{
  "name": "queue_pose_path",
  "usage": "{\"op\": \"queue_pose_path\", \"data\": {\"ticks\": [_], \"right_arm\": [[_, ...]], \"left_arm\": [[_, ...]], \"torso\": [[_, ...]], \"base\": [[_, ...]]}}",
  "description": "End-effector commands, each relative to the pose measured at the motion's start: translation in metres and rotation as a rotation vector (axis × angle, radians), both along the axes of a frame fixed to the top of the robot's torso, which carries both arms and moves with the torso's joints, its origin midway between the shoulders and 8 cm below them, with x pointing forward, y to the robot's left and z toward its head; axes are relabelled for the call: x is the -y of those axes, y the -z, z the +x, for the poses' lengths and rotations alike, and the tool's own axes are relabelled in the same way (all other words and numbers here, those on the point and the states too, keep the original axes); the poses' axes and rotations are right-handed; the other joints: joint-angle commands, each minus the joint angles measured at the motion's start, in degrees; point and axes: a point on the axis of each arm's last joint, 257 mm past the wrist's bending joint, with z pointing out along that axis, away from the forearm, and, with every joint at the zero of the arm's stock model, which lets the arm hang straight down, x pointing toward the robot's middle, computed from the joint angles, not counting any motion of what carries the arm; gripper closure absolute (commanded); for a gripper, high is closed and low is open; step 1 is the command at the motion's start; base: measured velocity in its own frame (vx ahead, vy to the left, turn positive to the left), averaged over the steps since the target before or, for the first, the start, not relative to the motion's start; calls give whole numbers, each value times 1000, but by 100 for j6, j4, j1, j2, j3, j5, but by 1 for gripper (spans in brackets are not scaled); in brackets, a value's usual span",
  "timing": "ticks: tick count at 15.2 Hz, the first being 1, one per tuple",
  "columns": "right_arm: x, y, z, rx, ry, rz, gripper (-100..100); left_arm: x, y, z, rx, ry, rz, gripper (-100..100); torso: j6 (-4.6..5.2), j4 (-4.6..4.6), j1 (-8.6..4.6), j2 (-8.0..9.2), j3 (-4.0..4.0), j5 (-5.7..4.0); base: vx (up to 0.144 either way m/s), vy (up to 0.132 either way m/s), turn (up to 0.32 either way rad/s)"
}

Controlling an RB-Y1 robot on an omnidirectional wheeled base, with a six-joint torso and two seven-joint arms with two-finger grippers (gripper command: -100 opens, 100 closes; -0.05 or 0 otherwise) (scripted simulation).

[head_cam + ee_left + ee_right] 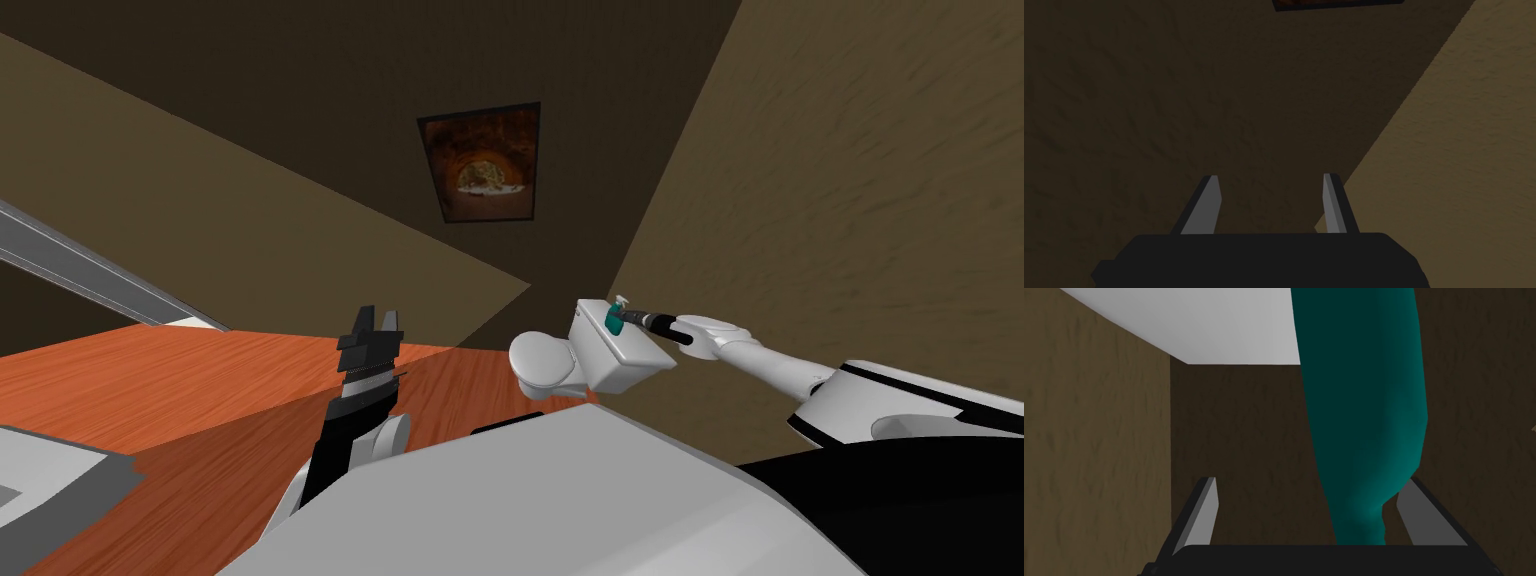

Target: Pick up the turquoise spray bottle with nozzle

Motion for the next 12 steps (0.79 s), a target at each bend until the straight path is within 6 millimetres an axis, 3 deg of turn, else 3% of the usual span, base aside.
{"op": "queue_pose_path", "data": {"ticks": [1, 3, 6, 8, 9, 12], "right_arm": [[-5, 6, 4, -25, -29, 11, -100], [0, -8, 12, -1, -28, 13, -100], [20, -8, 1, -9, 19, 2, -100], [16, -9, 4, -8, 11, 4, -100], [17, -9, 3, -8, 14, 3, 100], [17, -9, 4, -9, 12, 3, 100]], "left_arm": [[0, 0, 0, 0, 0, 0, 0], [0, 0, 0, 0, 0, 0, 0], [0, 0, 0, 0, 0, 0, 0], [0, 0, 0, 0, 0, 0, 0], [0, 0, 0, 0, 0, 0, 0], [0, 0, 0, 0, 0, 0, 0]], "torso": [[0, 0, 0, 0, 0, 0], [-3, 1, 18, 6, 3, 2], [0, 1, 11, 2, 1, 4], [0, 0, -4, -1, 0, 0], [0, 0, -7, -2, -1, -1], [7, 1, -16, -1, 0, -4]], "base": [[-25, 42, -2], [-34, 78, -3], [-9, 28, 0], [0, 0, 0], [0, 0, 0], [0, 1, 4]]}}
